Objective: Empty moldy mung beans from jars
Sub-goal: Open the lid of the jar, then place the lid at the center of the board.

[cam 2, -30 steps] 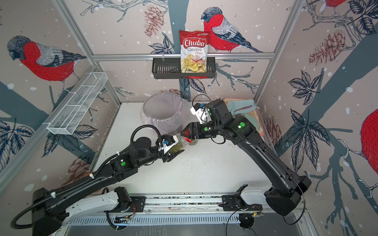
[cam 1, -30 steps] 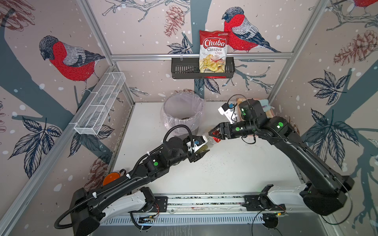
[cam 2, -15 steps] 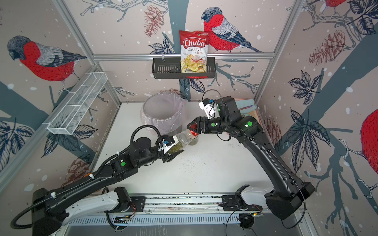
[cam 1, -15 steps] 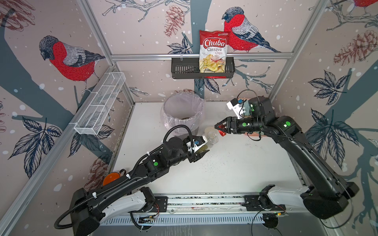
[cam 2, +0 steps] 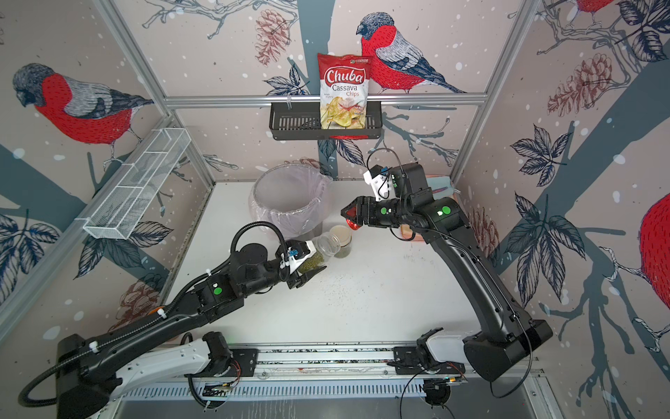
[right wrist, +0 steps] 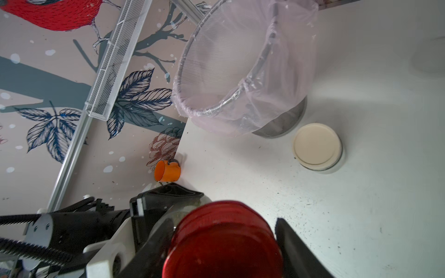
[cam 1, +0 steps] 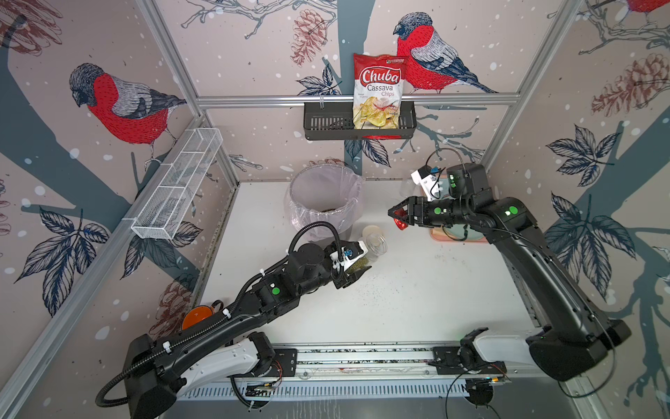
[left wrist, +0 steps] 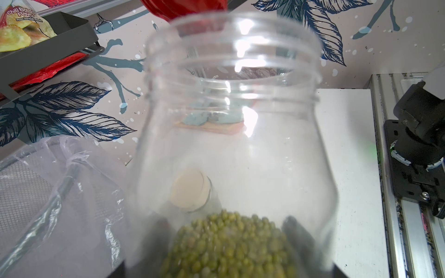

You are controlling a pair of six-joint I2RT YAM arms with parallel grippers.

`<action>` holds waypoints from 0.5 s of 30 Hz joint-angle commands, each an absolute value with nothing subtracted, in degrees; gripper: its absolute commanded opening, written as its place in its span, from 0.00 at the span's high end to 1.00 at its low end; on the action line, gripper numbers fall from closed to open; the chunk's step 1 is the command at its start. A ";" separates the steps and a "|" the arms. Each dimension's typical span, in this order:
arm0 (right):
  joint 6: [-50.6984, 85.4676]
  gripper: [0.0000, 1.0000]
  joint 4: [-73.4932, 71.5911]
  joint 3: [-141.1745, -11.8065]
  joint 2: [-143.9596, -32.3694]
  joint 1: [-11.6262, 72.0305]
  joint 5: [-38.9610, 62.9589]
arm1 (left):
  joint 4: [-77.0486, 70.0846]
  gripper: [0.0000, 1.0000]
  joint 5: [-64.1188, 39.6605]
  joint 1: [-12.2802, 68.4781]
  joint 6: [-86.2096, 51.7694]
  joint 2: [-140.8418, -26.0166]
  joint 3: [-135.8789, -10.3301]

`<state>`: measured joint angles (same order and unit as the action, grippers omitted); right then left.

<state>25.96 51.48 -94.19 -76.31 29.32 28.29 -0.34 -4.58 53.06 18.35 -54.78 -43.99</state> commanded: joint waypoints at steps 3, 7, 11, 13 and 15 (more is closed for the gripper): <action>23.52 0.38 51.09 -94.92 -78.85 27.96 16.90 | -2.56 0.43 -5.29 53.05 19.11 -54.19 -45.17; 22.44 0.37 51.93 -95.92 -81.77 27.54 9.12 | -2.87 0.43 -4.68 53.03 19.25 -53.05 -44.75; 21.16 0.38 52.26 -98.61 -84.48 26.23 3.10 | -3.07 0.43 -5.57 53.02 19.10 -52.97 -44.65; 20.12 0.38 53.32 -101.54 -86.43 25.62 0.38 | -3.12 0.43 -6.13 53.08 18.94 -53.38 -44.70; 19.67 0.38 53.91 -104.00 -88.29 24.62 -1.93 | -3.25 0.43 -6.73 53.05 18.80 -53.77 -44.86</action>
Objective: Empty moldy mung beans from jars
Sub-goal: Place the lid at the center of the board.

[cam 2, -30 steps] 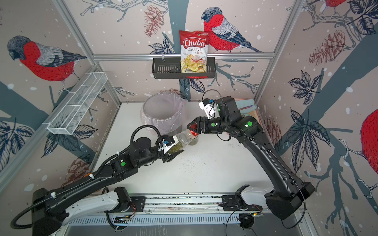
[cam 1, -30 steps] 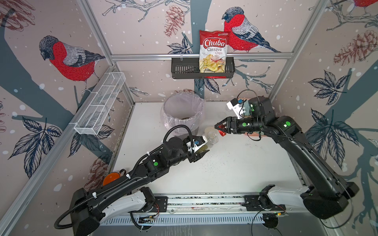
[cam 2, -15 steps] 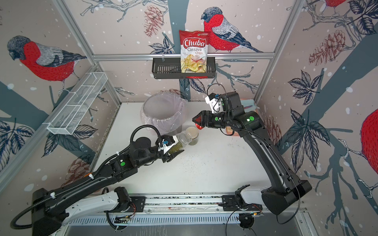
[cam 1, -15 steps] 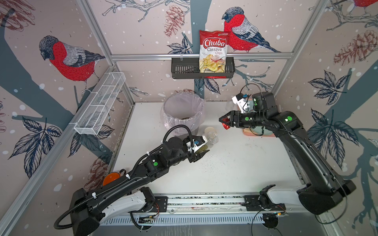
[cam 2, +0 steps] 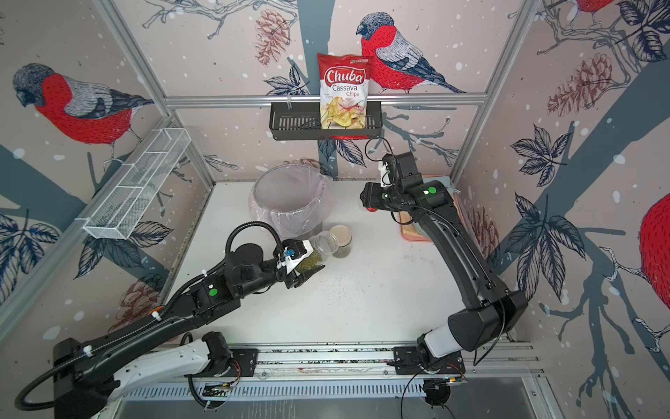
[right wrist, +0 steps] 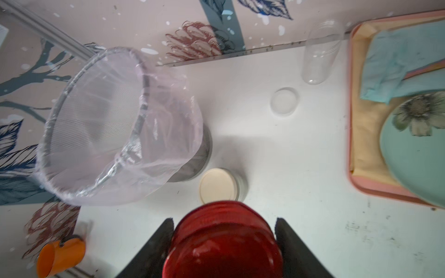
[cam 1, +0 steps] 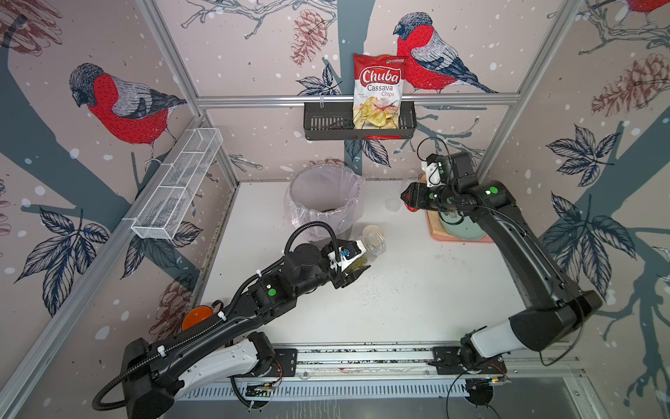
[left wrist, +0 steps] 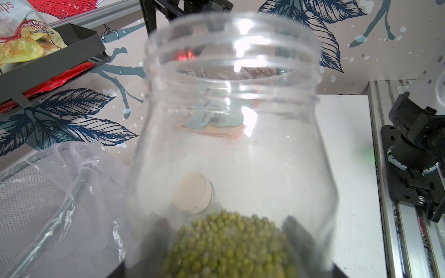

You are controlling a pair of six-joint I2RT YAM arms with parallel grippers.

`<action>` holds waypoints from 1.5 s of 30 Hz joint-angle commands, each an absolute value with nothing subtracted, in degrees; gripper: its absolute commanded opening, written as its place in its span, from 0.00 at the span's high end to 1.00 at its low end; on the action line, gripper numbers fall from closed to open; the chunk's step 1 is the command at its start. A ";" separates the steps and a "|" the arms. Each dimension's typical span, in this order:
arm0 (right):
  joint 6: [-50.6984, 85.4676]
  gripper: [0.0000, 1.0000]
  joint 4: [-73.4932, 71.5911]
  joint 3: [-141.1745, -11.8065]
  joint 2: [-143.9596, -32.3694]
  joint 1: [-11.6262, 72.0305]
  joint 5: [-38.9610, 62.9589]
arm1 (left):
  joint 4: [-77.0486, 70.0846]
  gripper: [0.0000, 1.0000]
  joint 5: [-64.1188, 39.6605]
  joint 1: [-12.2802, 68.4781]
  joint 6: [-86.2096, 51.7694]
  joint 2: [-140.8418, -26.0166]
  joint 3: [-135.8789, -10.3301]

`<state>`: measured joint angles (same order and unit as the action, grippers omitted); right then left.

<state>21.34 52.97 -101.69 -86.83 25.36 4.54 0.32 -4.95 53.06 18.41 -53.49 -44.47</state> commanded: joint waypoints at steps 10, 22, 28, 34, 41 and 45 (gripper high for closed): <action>19.01 0.38 49.27 -104.32 -93.62 21.10 -3.59 | -2.72 0.42 -6.18 53.08 19.27 -51.52 -44.65; 18.75 0.39 48.60 -105.64 -98.05 18.64 -2.23 | -2.90 0.42 -7.34 53.01 18.90 -51.35 -44.38; 19.35 0.39 51.48 -110.01 -103.33 17.05 -2.52 | -2.64 0.42 -7.94 53.00 18.46 -51.94 -44.61; 19.13 0.39 54.71 -114.47 -107.83 16.95 -7.46 | -2.86 0.42 -6.62 53.00 18.90 -51.25 -44.14; 19.20 0.39 51.74 -113.83 -110.49 15.59 -4.68 | -3.19 0.42 -7.46 53.00 18.46 -52.03 -43.99; 19.81 0.39 52.25 -116.42 -115.20 15.18 -4.47 | -3.07 0.42 -6.88 53.00 18.53 -51.49 -43.73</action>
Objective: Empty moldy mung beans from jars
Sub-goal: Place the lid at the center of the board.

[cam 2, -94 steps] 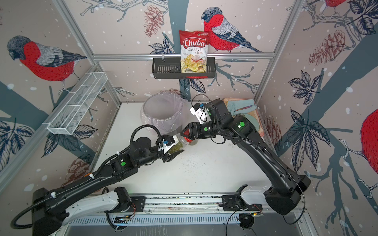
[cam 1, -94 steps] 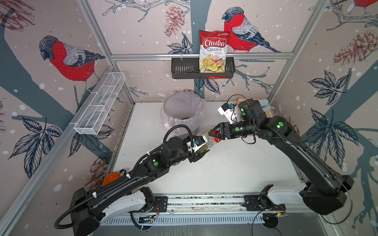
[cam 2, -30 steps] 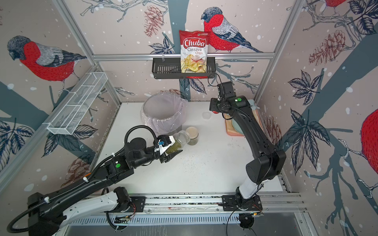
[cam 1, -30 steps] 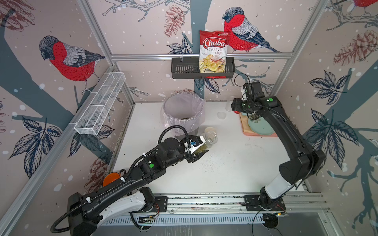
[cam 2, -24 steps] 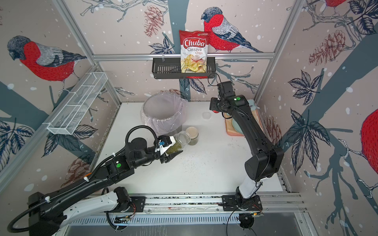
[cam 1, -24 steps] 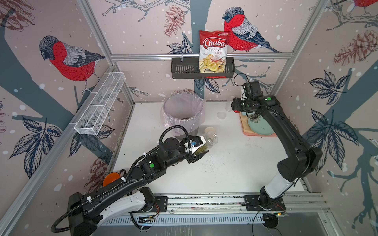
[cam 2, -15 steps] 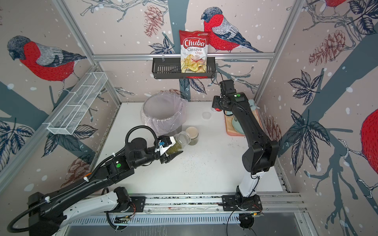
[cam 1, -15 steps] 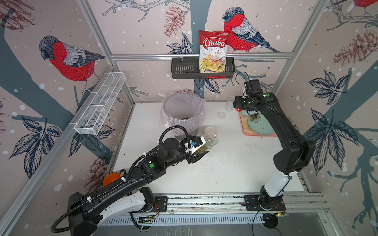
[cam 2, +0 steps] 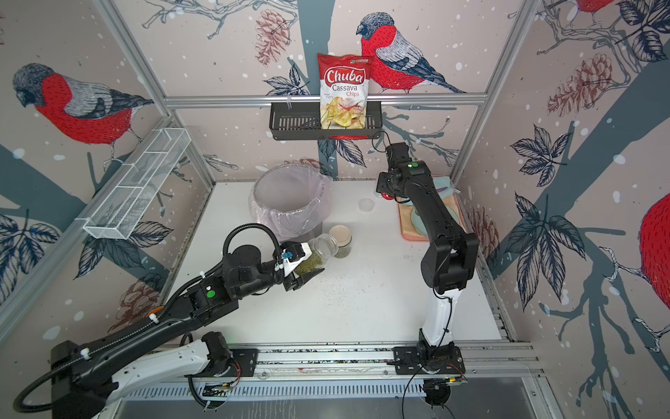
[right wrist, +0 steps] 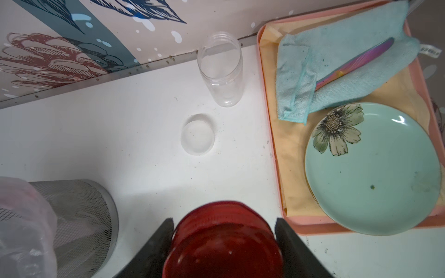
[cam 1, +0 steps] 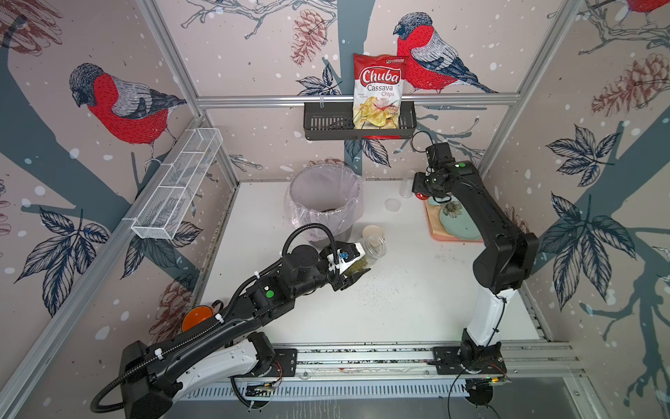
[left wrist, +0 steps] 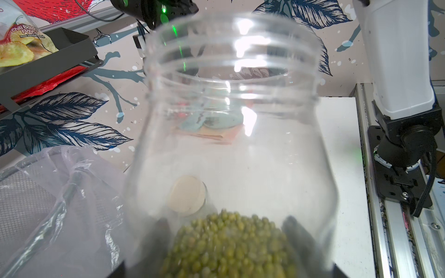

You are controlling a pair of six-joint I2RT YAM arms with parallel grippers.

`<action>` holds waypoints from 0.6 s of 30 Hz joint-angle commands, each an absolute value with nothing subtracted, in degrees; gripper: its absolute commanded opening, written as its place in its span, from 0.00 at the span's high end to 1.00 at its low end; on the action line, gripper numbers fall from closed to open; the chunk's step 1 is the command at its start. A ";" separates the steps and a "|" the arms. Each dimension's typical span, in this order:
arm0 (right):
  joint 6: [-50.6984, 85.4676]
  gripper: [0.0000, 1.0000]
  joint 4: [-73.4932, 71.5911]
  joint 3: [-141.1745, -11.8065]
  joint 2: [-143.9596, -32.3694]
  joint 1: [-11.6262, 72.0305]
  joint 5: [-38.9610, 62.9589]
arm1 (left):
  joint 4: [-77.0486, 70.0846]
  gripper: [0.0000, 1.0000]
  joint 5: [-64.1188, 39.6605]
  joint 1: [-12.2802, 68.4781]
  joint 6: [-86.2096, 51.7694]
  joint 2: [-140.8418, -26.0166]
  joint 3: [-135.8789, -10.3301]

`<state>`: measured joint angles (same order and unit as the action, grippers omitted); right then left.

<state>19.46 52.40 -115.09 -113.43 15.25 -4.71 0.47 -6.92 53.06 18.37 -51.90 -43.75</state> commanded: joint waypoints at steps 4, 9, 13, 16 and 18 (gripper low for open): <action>20.19 0.39 52.82 -118.84 -119.87 14.97 -4.61 | -3.91 0.42 -6.08 53.02 18.02 -50.99 -42.83; 21.17 0.39 53.00 -121.70 -125.09 14.56 -3.69 | -3.84 0.42 -5.43 53.00 18.19 -51.13 -42.82; 22.71 0.39 51.26 -122.17 -129.07 13.84 -2.32 | -3.82 0.42 -4.57 53.01 18.02 -51.33 -42.63; 23.62 0.39 49.95 -122.35 -131.24 13.54 -0.90 | -4.33 0.42 -3.98 53.00 17.93 -51.16 -42.30; 23.82 0.39 49.82 -123.02 -132.70 13.48 -0.89 | -4.80 0.42 -3.44 53.00 17.76 -50.98 -41.80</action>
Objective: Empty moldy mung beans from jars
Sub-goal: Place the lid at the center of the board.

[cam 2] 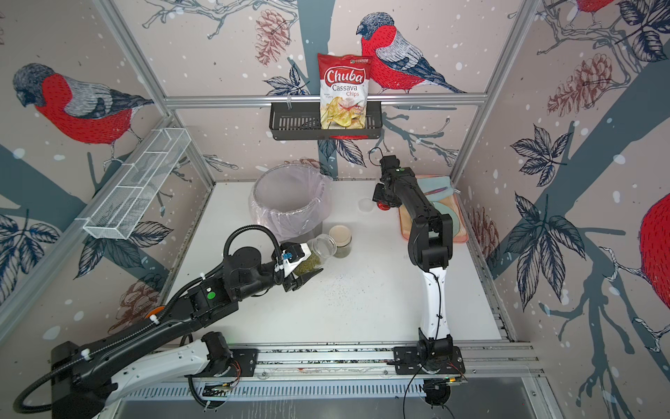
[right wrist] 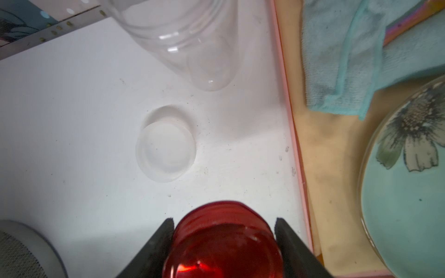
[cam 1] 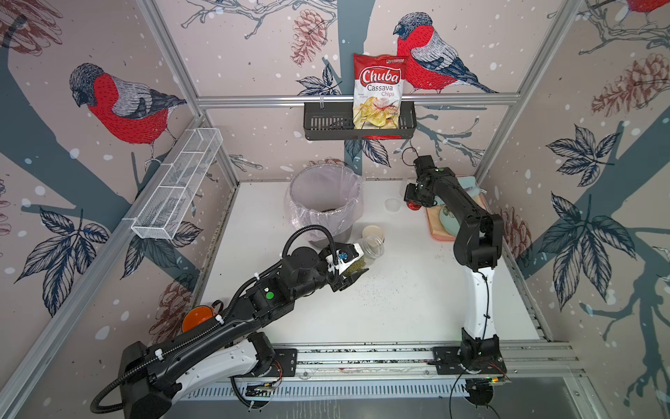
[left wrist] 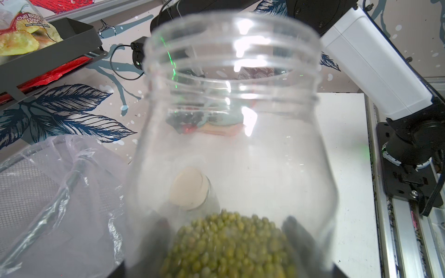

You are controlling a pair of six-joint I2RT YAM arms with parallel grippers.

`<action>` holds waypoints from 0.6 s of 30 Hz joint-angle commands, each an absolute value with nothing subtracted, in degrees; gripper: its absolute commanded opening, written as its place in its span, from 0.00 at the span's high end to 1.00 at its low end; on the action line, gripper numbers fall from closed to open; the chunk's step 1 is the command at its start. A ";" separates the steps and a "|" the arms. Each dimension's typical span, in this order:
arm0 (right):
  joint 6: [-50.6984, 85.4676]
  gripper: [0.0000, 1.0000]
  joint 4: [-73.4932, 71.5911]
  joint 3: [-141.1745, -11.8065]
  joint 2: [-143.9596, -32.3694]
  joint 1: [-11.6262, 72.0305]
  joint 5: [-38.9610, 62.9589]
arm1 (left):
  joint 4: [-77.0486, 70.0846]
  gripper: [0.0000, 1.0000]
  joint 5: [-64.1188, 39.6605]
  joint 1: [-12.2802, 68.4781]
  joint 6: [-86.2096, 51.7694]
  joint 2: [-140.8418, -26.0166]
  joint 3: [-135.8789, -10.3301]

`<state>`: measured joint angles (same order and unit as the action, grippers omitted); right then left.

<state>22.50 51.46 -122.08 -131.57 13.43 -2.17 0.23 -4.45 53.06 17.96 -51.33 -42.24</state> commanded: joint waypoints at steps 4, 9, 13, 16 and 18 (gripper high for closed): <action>23.99 0.39 49.31 -124.12 -135.75 12.91 -0.18 | -5.00 0.42 -3.23 53.01 17.71 -50.98 -41.40; 24.44 0.39 49.14 -124.89 -137.15 12.04 1.24 | -5.26 0.42 -2.53 53.01 17.84 -50.65 -41.40; 24.35 0.38 49.48 -125.25 -136.93 11.82 0.12 | -5.67 0.42 -2.39 53.00 17.84 -50.58 -41.13; 24.47 0.38 49.19 -124.78 -137.68 11.28 0.49 | -5.58 0.42 -2.50 53.00 17.93 -50.71 -41.31; 24.22 0.38 50.03 -125.79 -138.90 11.33 -0.53 | -5.62 0.42 -2.60 53.01 17.93 -50.63 -41.31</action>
